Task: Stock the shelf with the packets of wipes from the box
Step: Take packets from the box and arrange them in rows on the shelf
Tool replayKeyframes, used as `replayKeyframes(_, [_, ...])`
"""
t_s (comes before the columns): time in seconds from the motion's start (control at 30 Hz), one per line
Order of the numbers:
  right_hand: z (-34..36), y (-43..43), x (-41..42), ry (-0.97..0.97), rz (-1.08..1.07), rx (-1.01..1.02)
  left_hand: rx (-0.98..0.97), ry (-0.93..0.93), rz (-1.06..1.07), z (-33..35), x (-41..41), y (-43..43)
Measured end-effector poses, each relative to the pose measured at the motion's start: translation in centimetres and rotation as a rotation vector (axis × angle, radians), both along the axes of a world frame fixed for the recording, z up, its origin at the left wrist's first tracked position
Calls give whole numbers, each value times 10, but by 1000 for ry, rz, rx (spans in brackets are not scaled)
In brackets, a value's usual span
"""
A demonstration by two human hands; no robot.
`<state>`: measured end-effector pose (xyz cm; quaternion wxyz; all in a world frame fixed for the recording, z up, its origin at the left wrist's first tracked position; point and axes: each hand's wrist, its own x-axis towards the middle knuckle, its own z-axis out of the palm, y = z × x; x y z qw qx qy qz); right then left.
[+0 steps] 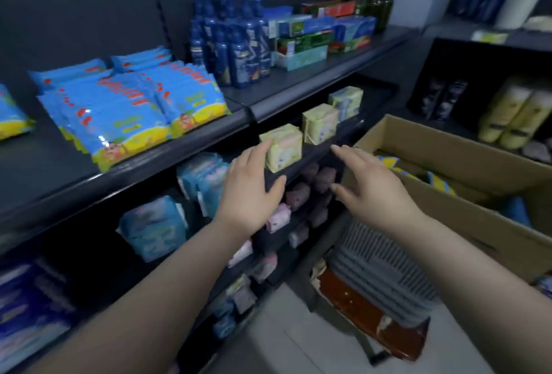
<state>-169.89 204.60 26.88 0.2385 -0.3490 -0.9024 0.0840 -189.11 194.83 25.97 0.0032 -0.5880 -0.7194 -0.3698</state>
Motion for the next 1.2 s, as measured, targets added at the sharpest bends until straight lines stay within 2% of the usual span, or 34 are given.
replayKeyframes(0.2, [-19, 39, 90, 5, -206, -56, -49, -3, -164, -20, 70, 67])
replayKeyframes(0.43, [-46, 88, 156, 15, -440, -140, -112, 1, -332, -44, 115, 162])
replayKeyframes(0.7, [-67, 158, 191, 3, -692, -262, -224, 17, -547, -65, 136, 288])
replayKeyframes(0.9, [-85, 208, 194, -22, -764, -390, -315, 55, -647, -78, 142, 358])
replayKeyframes(1.03, [-97, 247, 185, -192, -753, -506, -358, 40, -638, -90, 144, 375])
replayKeyframes(1.2, [-121, 296, 169, -534, -710, -665, -343, 86, -635, -98, 143, 377])
